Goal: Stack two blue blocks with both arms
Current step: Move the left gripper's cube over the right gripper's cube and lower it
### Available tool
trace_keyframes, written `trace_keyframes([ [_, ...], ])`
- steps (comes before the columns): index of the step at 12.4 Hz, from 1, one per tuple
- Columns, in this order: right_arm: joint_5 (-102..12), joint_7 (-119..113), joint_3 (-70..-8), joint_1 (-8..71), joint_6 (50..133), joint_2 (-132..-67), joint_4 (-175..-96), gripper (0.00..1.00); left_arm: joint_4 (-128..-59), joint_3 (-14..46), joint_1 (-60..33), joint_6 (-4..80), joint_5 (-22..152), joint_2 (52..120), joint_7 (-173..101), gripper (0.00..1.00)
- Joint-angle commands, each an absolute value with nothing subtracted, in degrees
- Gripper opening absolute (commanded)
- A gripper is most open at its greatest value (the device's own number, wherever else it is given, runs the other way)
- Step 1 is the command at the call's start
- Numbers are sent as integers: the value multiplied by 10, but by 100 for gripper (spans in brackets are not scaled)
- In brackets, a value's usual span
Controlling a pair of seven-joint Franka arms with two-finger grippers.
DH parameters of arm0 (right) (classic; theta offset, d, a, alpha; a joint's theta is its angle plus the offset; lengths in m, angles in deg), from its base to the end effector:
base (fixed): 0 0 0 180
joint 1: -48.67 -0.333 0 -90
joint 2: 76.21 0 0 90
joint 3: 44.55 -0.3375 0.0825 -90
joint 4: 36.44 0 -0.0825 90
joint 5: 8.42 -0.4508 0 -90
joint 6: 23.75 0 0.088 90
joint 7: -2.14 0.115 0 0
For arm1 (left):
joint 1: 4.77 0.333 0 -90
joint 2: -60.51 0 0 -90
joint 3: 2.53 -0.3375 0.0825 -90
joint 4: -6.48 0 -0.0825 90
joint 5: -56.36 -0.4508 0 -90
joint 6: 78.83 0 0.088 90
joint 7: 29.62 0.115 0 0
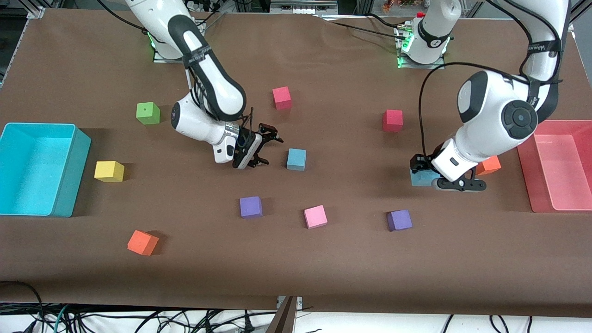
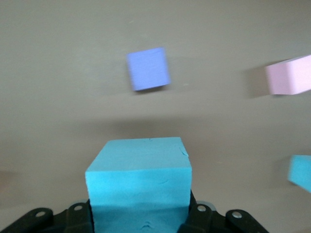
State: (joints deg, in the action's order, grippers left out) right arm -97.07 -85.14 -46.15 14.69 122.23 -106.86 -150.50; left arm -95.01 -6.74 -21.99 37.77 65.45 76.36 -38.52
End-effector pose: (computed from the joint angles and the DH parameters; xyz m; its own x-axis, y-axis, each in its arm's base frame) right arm 0.5372 0.3739 0.1431 0.6915 0.4616 0.5556 0.7204 -0.4967 -0.4840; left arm 0.6759 -0.1695 0.3862 0.9994 -0.0044 -0.0342 -0.0004 -0.9932 0.1167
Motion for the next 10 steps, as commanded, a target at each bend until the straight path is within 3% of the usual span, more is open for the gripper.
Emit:
trace_keyframes([
  [1, -1107, -1061, -464, 140, 1232, -1099, -1499, 100, -905, -56, -258, 359, 662, 787, -454, 0],
  [10, -1146, -1221, -464, 139, 1207, -1143, -1471, 100, -704, -60, -424, 365, 666, 971, -692, 0],
])
